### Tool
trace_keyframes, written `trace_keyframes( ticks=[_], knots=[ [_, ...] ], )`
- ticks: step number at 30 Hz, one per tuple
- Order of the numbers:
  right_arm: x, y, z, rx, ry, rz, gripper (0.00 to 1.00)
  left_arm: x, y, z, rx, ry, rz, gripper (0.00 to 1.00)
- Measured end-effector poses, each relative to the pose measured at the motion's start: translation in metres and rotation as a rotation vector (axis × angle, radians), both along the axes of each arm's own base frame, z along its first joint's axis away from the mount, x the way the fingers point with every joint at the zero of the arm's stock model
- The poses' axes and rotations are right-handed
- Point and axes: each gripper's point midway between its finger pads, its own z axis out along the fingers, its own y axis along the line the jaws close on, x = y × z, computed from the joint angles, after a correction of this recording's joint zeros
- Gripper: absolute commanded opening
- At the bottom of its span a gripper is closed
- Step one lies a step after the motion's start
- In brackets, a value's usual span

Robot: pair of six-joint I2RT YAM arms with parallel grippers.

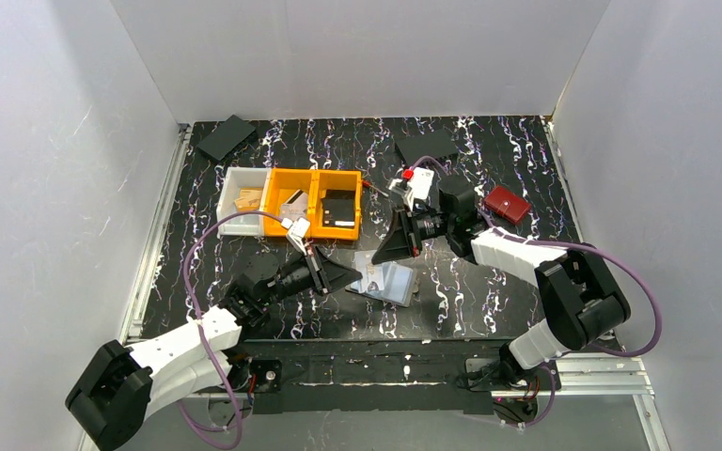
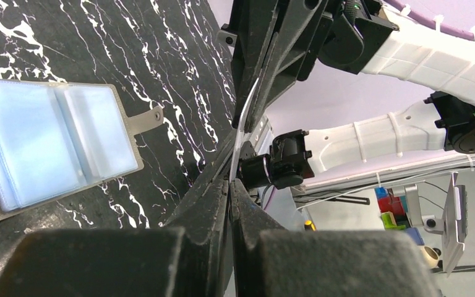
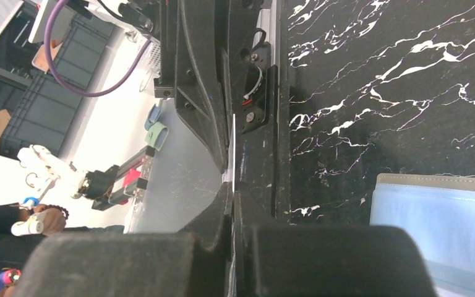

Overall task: Take the credit cards out of the card holder
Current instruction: Place the credit card in the storage box.

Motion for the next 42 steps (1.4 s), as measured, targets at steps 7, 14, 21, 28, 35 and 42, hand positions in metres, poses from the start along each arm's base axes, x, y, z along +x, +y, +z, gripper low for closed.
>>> trace_keyframes(
  ticks=[7, 14, 21, 28, 35, 42],
  knots=[
    [-0.001, -0.003, -0.008, -0.038, -0.052, 0.036, 0.01, 0.002, 0.003, 0.004, 0.006, -0.002, 0.012, 0.90],
    [0.009, -0.011, -0.013, -0.106, -0.297, 0.060, 0.01, 0.017, 0.026, 0.036, 0.067, -0.037, 0.031, 0.98],
    [-0.005, -0.030, -0.030, -0.177, -0.406, 0.164, 0.01, 0.016, 0.027, 0.065, 0.205, -0.143, -0.074, 0.98],
    [-0.023, -0.039, -0.043, -0.200, -0.407, 0.259, 0.01, -0.004, -0.004, 0.026, 0.422, -0.204, -0.339, 0.87],
    [-0.029, -0.044, -0.047, -0.200, -0.408, 0.298, 0.01, -0.018, -0.032, -0.004, 0.506, -0.246, -0.527, 0.63],
    [-0.031, -0.046, -0.048, -0.202, -0.400, 0.305, 0.01, -0.019, -0.044, -0.025, 0.525, -0.220, -0.571, 0.46]
  ],
)
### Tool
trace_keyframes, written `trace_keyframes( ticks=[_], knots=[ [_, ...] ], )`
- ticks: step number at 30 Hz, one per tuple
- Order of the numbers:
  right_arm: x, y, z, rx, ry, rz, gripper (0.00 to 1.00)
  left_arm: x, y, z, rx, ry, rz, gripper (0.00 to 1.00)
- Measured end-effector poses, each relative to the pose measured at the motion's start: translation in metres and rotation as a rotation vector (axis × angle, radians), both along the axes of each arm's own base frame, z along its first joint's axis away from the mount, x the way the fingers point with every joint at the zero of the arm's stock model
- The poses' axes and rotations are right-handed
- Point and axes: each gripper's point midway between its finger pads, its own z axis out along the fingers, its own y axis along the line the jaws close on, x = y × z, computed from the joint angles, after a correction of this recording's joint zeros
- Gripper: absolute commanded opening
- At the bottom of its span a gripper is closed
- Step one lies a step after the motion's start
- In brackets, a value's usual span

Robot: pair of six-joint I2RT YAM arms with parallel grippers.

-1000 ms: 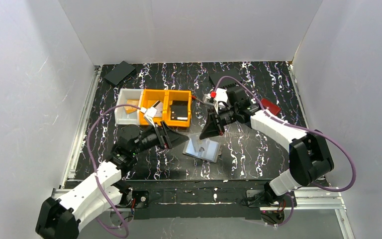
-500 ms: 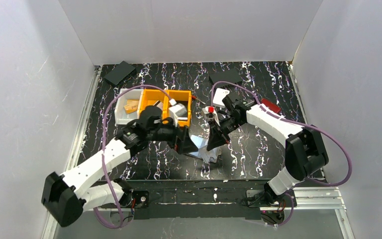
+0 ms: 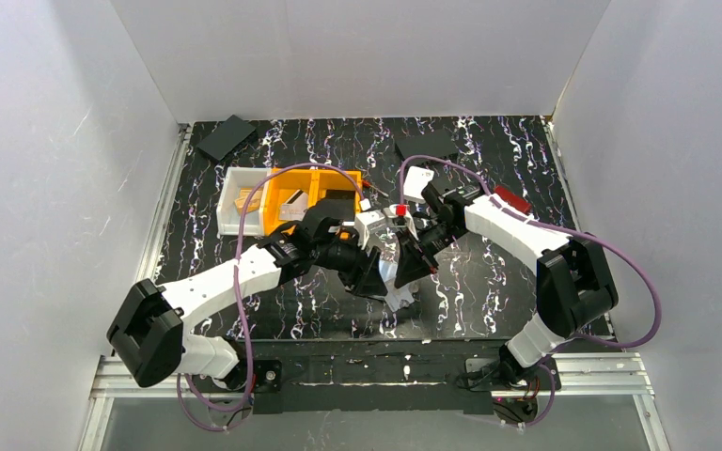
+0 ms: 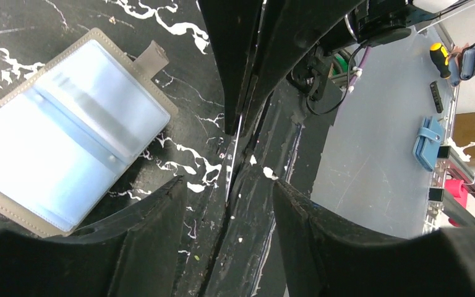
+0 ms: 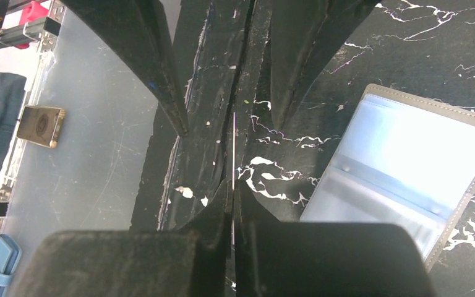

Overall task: Take the credit cards out of the card holder
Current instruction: Place the credit card in the storage box.

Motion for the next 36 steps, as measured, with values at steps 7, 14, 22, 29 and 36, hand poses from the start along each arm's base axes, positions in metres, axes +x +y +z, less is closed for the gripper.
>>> trace_keyframes(
  ticks=[7, 14, 22, 29, 36],
  knots=[
    [-0.001, -0.001, 0.002, 0.010, 0.015, -0.003, 0.01, 0.004, -0.011, 0.007, -0.052, -0.004, 0.002, 0.31],
    [-0.001, 0.000, 0.002, 0.013, 0.032, -0.004, 0.01, 0.003, -0.014, 0.005, -0.077, 0.003, 0.006, 0.26],
    [0.001, -0.001, 0.002, 0.018, 0.042, -0.014, 0.01, -0.004, -0.012, -0.005, -0.063, 0.027, 0.004, 0.21],
    [0.000, 0.000, 0.003, 0.024, 0.051, -0.016, 0.25, -0.005, -0.011, -0.006, -0.066, 0.035, 0.010, 0.00],
    [0.005, 0.001, 0.008, 0.035, 0.080, -0.046, 0.59, -0.004, 0.001, 0.001, -0.103, -0.029, 0.082, 0.00]
  ],
)
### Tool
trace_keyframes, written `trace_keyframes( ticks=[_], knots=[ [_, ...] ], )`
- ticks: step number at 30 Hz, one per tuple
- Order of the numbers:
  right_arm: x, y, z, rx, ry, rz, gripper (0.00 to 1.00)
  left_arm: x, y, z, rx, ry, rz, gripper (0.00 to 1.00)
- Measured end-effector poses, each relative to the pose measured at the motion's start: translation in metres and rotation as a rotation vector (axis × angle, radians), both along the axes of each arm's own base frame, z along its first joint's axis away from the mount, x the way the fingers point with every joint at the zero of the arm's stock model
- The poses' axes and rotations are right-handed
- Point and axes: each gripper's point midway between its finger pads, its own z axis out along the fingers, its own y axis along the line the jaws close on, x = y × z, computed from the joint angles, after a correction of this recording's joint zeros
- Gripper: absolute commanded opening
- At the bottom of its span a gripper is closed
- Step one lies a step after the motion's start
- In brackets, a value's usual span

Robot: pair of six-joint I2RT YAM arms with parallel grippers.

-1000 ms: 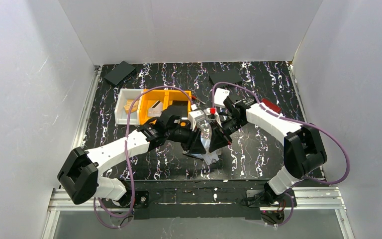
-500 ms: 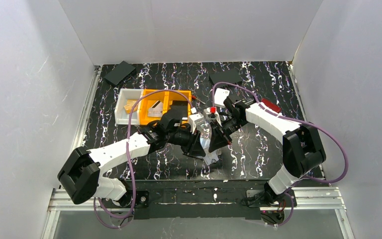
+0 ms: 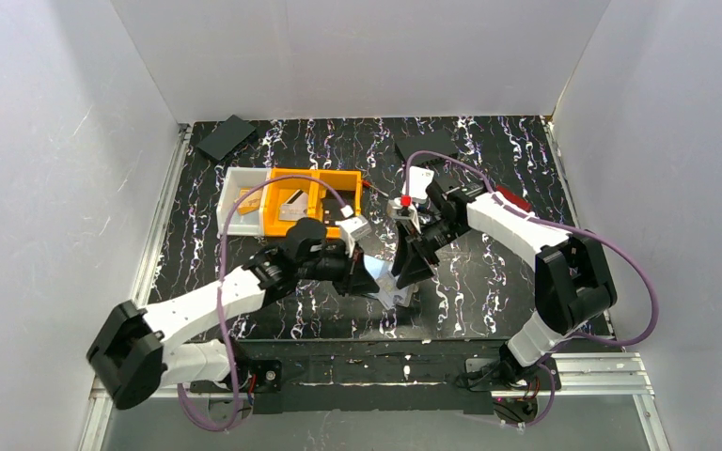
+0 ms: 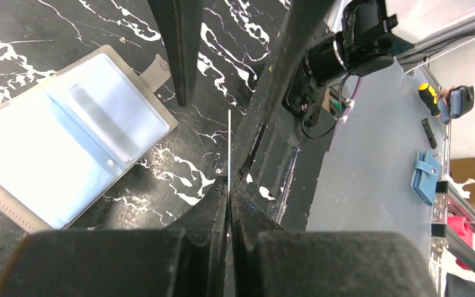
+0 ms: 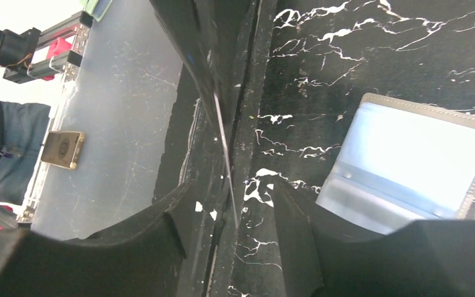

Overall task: Take the credit cards out of the card holder
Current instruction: Place the credit card in the storage box.

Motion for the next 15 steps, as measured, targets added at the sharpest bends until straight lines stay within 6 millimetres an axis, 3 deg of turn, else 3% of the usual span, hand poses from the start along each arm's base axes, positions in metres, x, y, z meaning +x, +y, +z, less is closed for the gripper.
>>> trace_keyframes(
  ticks=[8, 12, 15],
  knots=[
    [0.013, 0.002, 0.008, 0.048, 0.033, -0.054, 0.61, -0.006, 0.018, 0.023, -0.149, -0.076, 0.112, 0.00],
    [0.010, 0.004, 0.010, 0.077, 0.074, -0.063, 0.58, -0.005, 0.016, 0.019, -0.183, -0.043, 0.140, 0.00],
    [0.008, 0.006, 0.012, 0.097, 0.101, -0.067, 0.50, -0.004, 0.015, 0.015, -0.191, -0.019, 0.158, 0.00]
  ],
)
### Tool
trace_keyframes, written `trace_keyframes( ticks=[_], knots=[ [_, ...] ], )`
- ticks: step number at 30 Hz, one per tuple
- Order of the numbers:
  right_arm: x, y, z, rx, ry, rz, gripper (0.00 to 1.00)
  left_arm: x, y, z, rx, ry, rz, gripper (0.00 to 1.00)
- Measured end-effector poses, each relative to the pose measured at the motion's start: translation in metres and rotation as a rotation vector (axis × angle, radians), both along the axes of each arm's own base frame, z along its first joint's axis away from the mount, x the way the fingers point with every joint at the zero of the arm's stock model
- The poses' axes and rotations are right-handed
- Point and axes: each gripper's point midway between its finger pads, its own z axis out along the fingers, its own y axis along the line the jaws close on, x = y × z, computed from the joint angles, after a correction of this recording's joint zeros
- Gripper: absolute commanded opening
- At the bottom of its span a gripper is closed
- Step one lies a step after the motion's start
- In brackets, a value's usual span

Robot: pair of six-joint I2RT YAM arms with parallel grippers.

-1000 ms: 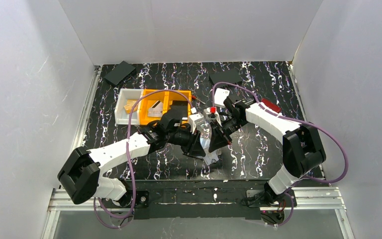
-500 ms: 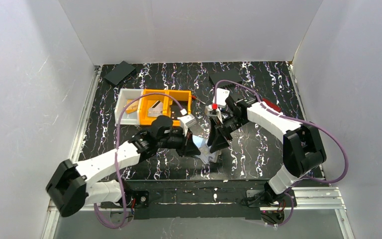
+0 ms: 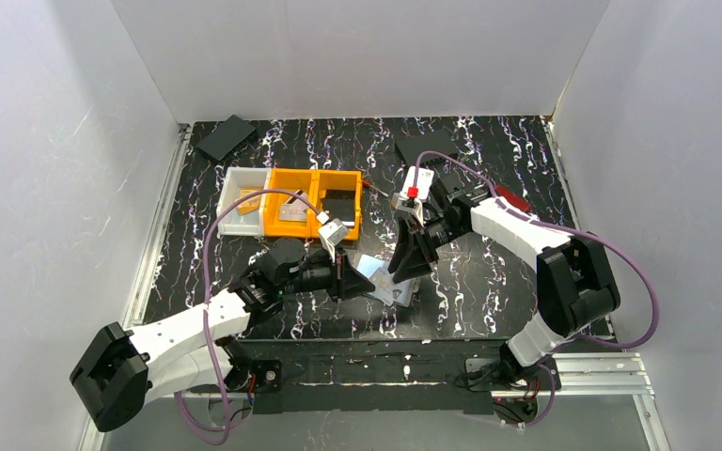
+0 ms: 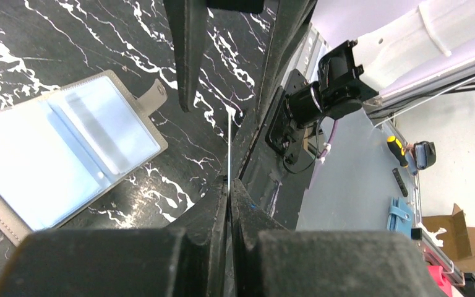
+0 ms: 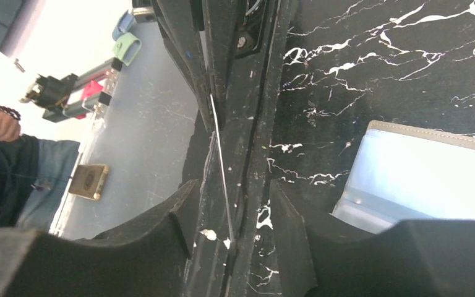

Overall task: Take the credit cards out of the card holder
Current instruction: Place the credit card in the storage box.

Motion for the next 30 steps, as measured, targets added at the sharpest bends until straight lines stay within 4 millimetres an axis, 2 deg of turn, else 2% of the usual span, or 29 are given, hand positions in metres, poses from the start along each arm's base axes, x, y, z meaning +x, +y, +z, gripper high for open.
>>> trace_keyframes(
  ticks=[6, 8, 11, 13, 14, 16, 19, 20, 21, 22, 24, 26, 28, 30],
  knots=[
    [-0.001, 0.003, 0.006, 0.034, 0.025, -0.008, 0.36, 0.008, -0.004, 0.009, -0.041, -0.010, 0.039, 0.00],
    [-0.001, 0.004, 0.008, 0.041, 0.030, -0.008, 0.26, 0.011, -0.004, 0.013, -0.054, -0.017, 0.051, 0.00],
    [0.000, 0.005, 0.010, 0.050, 0.035, -0.007, 0.05, 0.013, -0.005, 0.015, -0.065, -0.020, 0.061, 0.00],
    [-0.001, 0.005, 0.012, 0.056, 0.045, -0.007, 0.01, 0.015, -0.005, 0.015, -0.065, -0.020, 0.074, 0.00],
    [-0.001, 0.005, 0.013, 0.059, 0.045, -0.006, 0.01, 0.017, -0.004, 0.014, -0.065, -0.020, 0.082, 0.10],
    [-0.001, 0.005, 0.015, 0.060, 0.037, -0.008, 0.01, 0.019, -0.003, 0.014, -0.068, -0.022, 0.099, 0.47],
    [0.001, 0.005, 0.012, 0.029, 0.004, -0.021, 0.01, 0.026, 0.008, 0.011, -0.045, -0.004, 0.156, 0.78],
    [0.003, 0.005, 0.009, 0.003, -0.016, -0.029, 0.01, 0.031, 0.015, 0.010, -0.033, 0.000, 0.185, 0.91],
    [0.007, 0.006, 0.006, -0.030, -0.038, -0.038, 0.01, 0.038, 0.026, 0.010, -0.014, 0.011, 0.230, 0.98],
    [0.011, 0.006, 0.004, -0.066, -0.066, -0.045, 0.01, 0.046, 0.041, 0.013, 0.008, 0.014, 0.286, 0.98],
    [0.023, 0.012, 0.006, -0.134, -0.139, -0.052, 0.01, 0.063, 0.072, 0.031, 0.043, -0.013, 0.413, 0.98],
    [0.037, 0.022, 0.011, -0.186, -0.227, -0.055, 0.01, 0.075, 0.103, 0.064, 0.079, -0.086, 0.517, 0.98],
    [0.055, 0.037, 0.019, -0.244, -0.344, -0.061, 0.01, 0.076, 0.127, 0.102, 0.116, -0.191, 0.589, 0.98],
    [0.071, 0.059, 0.028, -0.292, -0.463, -0.063, 0.01, 0.070, 0.144, 0.125, 0.132, -0.263, 0.634, 0.98]
  ],
)
